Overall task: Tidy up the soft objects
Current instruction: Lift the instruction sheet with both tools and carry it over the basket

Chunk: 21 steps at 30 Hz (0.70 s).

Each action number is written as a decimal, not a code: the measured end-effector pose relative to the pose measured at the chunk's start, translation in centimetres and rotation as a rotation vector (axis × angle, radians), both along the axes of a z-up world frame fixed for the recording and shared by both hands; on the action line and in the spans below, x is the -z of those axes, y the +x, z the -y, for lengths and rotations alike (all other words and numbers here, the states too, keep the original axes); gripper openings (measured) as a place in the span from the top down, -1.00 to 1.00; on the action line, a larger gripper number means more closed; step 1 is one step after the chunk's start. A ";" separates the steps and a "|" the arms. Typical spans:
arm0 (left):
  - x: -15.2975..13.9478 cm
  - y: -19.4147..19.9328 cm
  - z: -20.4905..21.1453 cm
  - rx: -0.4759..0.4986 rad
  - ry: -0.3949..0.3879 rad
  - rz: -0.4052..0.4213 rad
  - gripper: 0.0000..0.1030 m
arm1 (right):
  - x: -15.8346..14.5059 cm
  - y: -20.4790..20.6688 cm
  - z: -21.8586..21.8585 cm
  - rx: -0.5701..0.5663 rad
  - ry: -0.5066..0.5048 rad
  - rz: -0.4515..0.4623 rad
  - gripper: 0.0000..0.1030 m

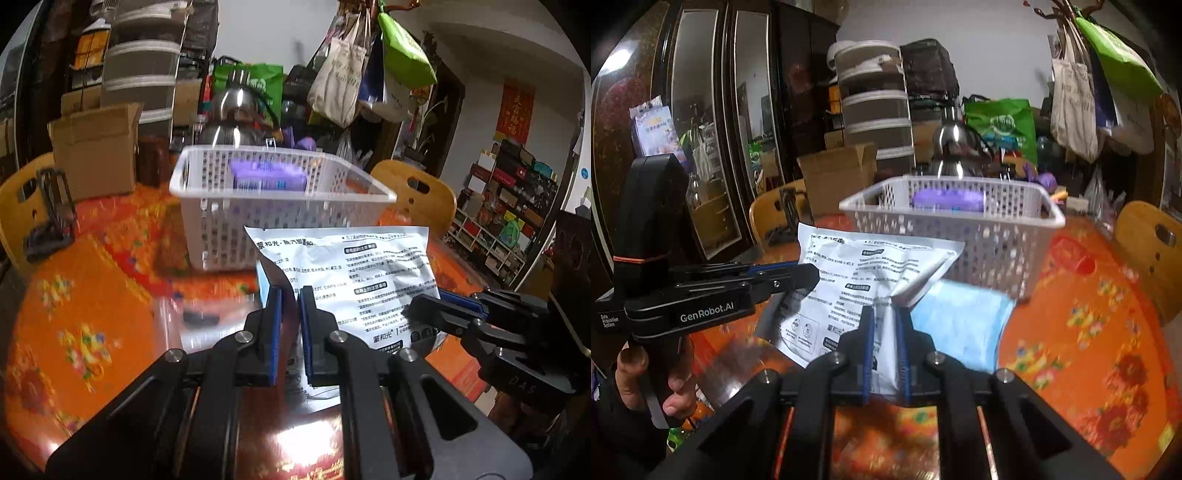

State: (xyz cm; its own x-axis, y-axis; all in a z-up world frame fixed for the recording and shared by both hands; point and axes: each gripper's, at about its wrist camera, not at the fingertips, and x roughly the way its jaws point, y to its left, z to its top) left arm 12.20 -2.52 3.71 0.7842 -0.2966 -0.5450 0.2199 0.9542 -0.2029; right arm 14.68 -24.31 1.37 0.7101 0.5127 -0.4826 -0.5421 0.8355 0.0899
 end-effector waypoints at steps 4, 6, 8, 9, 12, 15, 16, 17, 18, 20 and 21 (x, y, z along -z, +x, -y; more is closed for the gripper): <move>-3.8 1.6 -0.3 0.003 -0.011 0.048 0.83 | -2.7 1.9 0.2 -0.002 0.019 0.028 0.80; -6.0 2.8 -0.1 0.005 -0.003 0.074 0.83 | -4.4 3.4 0.3 0.004 0.026 0.045 0.80; -8.1 4.5 0.2 0.008 0.005 0.099 0.83 | -5.9 4.9 0.5 0.009 0.038 0.055 0.80; -9.1 5.3 0.3 0.011 0.001 0.106 0.83 | -7.0 6.2 0.6 0.014 0.043 0.059 0.80; -11.7 8.8 0.3 0.009 -0.005 0.116 0.83 | -9.1 9.4 0.8 0.009 0.061 0.044 0.80; -13.3 12.7 0.0 0.011 -0.019 0.112 0.83 | -10.6 13.3 0.6 0.016 0.056 0.037 0.80; -13.5 14.0 -0.1 0.010 -0.017 0.105 0.83 | -10.8 14.2 0.5 0.018 0.057 0.033 0.80; -13.6 15.4 -0.3 0.005 -0.023 0.094 0.83 | -10.9 15.3 0.3 0.022 0.047 0.028 0.80; -13.5 16.4 -0.2 0.004 -0.025 0.084 0.83 | -10.8 16.3 0.1 0.029 0.040 0.025 0.80; -12.9 18.7 -0.4 0.000 -0.026 0.057 0.83 | -10.3 18.0 -0.2 0.035 0.022 0.014 0.80; -12.4 19.8 -0.5 -0.002 -0.027 0.042 0.83 | -10.1 18.5 -0.3 0.037 0.017 0.008 0.80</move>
